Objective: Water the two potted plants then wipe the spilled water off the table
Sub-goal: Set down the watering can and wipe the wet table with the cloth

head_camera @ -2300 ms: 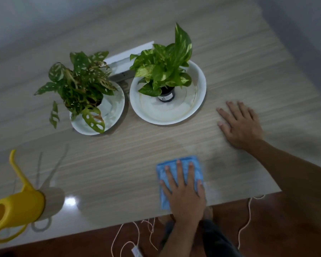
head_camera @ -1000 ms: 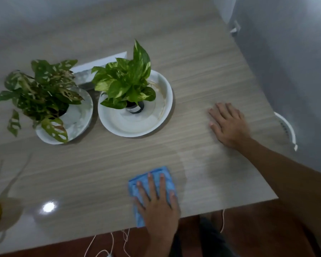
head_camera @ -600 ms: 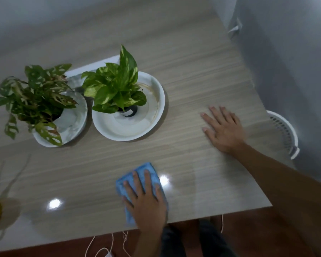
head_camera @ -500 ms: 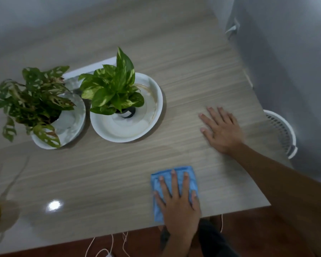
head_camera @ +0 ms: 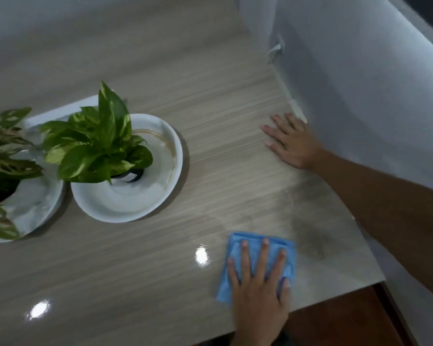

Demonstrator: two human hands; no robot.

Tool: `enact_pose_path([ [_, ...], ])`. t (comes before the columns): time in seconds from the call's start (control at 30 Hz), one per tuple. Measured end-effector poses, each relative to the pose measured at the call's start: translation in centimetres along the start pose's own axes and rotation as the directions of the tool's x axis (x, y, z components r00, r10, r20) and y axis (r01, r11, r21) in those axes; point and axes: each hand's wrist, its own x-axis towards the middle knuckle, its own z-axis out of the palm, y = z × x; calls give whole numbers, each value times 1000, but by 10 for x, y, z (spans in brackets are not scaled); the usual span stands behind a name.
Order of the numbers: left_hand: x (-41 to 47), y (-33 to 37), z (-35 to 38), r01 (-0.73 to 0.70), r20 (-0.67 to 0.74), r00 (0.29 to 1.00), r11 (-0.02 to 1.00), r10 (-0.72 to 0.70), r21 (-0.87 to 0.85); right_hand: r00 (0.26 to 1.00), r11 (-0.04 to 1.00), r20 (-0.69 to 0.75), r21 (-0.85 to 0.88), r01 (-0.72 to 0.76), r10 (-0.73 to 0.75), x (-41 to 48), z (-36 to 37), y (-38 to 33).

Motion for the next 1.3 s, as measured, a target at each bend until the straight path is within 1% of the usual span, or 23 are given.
enact_pose_path([
  [0.03, 25, 10, 5, -76, 4, 997, 997, 76, -17, 1000, 1000, 21, -3, -7, 7, 1, 0, 5],
  [0.1, 82, -3, 11, -102, 7, 995, 995, 102, 15, 1000, 1000, -25, -12, 3, -3, 1, 6, 9],
  [0.2, 122, -76, -5, 135, -29, 991, 982, -132, 135, 997, 999, -72, -19, 36, -37, 1, 10, 9],
  [0.3, 70, -94, -20, 319, -93, 947, 930, -307, 183, 998, 1000, -56, -16, 23, -23, 0, 9, 8],
  [0.33, 48, -72, -19, 301, -87, 953, 939, -290, 166, 998, 1000, -56, -9, 11, -12, 0, 7, 8],
  [0.37, 32, -43, -14, 221, -51, 975, 969, -217, 110, 998, 1000, -60, -2, 0, 0, 0, 6, 8],
  [0.43, 22, 21, 4, -47, 30, 998, 999, 47, -12, 999, 1000, -54, -3, -4, 4, 0, 7, 6],
  [0.47, 36, 42, 11, -156, 34, 987, 986, 158, -63, 999, 1000, -49, 0, -1, 1, 2, 5, 6],
  [0.53, 96, 45, 20, -217, 49, 975, 975, 219, -43, 998, 999, -55, 28, 42, -40, 10, -1, 7],
  [0.6, 149, 4, 18, -106, 52, 993, 993, 103, 51, 992, 993, -61, 47, 109, -106, 23, -4, 10],
  [0.67, 165, -48, 5, 109, -37, 994, 985, -106, 131, 992, 990, -47, 77, 121, -117, 34, -9, 12],
  [0.73, 130, -68, -6, 239, -100, 969, 958, -225, 158, 995, 987, -16, 122, 104, -103, 44, -13, 16],
  [0.77, 101, -56, -8, 236, -104, 970, 959, -222, 156, 996, 986, -13, 144, 84, -83, 49, -14, 19],
  [0.83, 54, -2, 1, 68, -37, 997, 996, -66, 60, 999, 981, 1, 191, 38, -39, 59, -20, 19],
  [0.9, 37, 55, 16, -200, 40, 978, 977, 203, -70, 999, 975, 40, 223, 14, -23, 67, -23, 15],
  [0.93, 53, 69, 24, -288, 32, 955, 950, 294, -125, 998, 976, 50, 219, 21, -33, 70, -24, 13],
  [0.97, 87, 73, 29, -318, 23, 946, 939, 323, -133, 998, 978, 45, 204, 40, -50, 73, -25, 12],
  [1.03, 165, 48, 31, -243, 5, 970, 967, 244, -83, 998, 980, 7, 187, 67, -70, 73, -34, 16],
  [1.13, 215, -42, 10, 82, -106, 992, 991, -71, 107, 997, 978, -57, 203, 54, -44, 65, -47, 23],
  [1.2, 169, -74, -7, 230, -136, 968, 962, -211, 146, 998, 974, -65, 224, 25, -11, 60, -54, 31],
  [1.23, 127, -67, -13, 262, -136, 961, 952, -242, 157, 998, 972, -70, 235, 11, 6, 59, -56, 35],
  [1.27, 85, -45, -12, 228, -107, 971, 961, -213, 156, 996, 970, -83, 244, -7, 28, 57, -56, 37],
  [1.3, 53, -15, -7, 137, -26, 990, 988, -136, 74, 994, 965, -94, 260, -27, 53, 56, -56, 38],
])
